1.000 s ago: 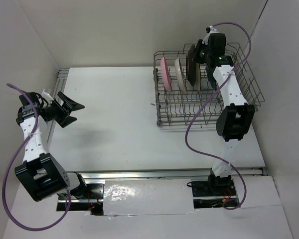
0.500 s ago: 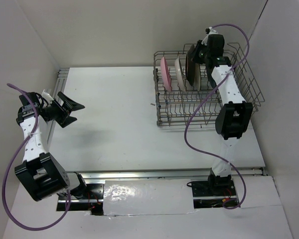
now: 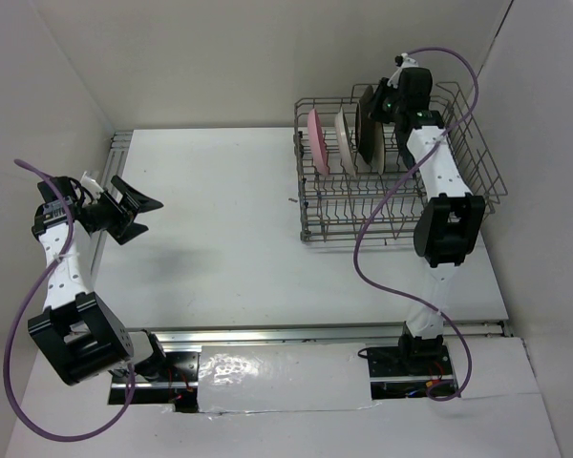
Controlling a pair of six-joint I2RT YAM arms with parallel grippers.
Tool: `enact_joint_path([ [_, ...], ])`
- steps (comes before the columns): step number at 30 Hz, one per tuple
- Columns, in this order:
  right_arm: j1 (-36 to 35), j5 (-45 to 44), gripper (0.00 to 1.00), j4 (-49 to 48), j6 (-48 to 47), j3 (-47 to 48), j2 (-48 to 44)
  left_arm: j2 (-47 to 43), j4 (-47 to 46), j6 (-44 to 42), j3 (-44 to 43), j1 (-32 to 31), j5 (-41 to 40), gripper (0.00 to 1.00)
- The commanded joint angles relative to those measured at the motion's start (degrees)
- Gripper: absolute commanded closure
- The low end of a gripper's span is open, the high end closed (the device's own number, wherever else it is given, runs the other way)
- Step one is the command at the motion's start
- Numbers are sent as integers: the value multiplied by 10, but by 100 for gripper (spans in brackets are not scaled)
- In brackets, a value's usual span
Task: Load the mixed dishes into the dish rack
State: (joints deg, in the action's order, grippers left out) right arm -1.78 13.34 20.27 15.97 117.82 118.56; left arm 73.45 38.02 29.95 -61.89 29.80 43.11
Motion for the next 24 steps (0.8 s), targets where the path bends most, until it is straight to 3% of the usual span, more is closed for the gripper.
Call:
enact_joint_path([
  [1, 13, 34, 100, -38, -8, 50, -12, 3, -10, -12, -21, -1, 2, 1],
  [14, 37, 85, 97, -45, 20, 43, 6, 1, -8, -11, -23, -5, -3, 1],
  [17, 37, 87, 90, -45, 22, 43, 5, 2, -7, -10, -24, -6, -2, 1],
  [24, 35, 92, 59, -42, 28, 43, 2, 1, -8, -10, -23, -8, -5, 1],
])
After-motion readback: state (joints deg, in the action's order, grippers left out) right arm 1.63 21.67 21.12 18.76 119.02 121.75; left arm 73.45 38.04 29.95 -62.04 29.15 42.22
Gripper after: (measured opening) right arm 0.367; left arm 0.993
